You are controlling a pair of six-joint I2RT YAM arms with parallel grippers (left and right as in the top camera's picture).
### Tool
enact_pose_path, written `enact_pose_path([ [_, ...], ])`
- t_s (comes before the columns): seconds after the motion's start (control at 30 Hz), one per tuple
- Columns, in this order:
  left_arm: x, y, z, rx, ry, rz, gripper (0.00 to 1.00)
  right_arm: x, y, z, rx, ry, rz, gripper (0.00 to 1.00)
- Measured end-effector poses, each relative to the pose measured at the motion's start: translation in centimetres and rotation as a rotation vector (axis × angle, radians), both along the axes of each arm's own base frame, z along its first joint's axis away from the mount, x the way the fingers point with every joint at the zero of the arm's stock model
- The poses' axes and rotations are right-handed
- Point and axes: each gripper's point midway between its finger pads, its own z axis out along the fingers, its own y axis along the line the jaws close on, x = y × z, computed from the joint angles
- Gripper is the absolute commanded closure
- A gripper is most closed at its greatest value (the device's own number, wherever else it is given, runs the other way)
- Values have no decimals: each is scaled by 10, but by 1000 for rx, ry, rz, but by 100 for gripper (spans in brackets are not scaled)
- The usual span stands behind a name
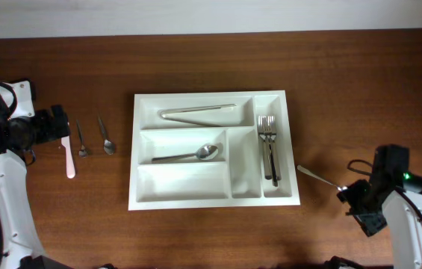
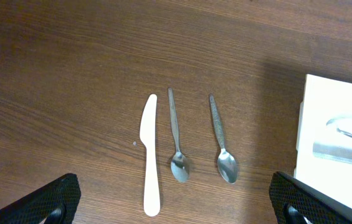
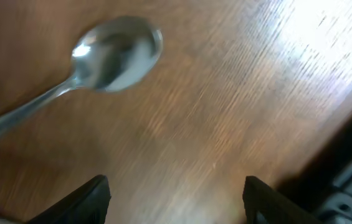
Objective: Pack container
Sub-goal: 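Move the right gripper back to the remaining silver spoon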
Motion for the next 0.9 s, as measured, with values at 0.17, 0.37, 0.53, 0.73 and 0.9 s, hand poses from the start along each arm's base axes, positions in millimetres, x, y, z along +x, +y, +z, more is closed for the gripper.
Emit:
enact_pose_path([
  [0.17,0,0,0,0,0,0,1,7,-14,-21,37,-103,-62,33],
  [0.37,0,0,0,0,0,0,1,23,-21,-33,67,-210,-9,33],
  [0.53,0,0,0,0,0,0,1,37,-22,-42,90,-236,51,45],
  [0.73,0,0,0,0,0,0,1,45,-22,-57,130,-221,68,46],
  [0.9,0,0,0,0,0,0,1,53,-24,-56,139,-243,73,50],
])
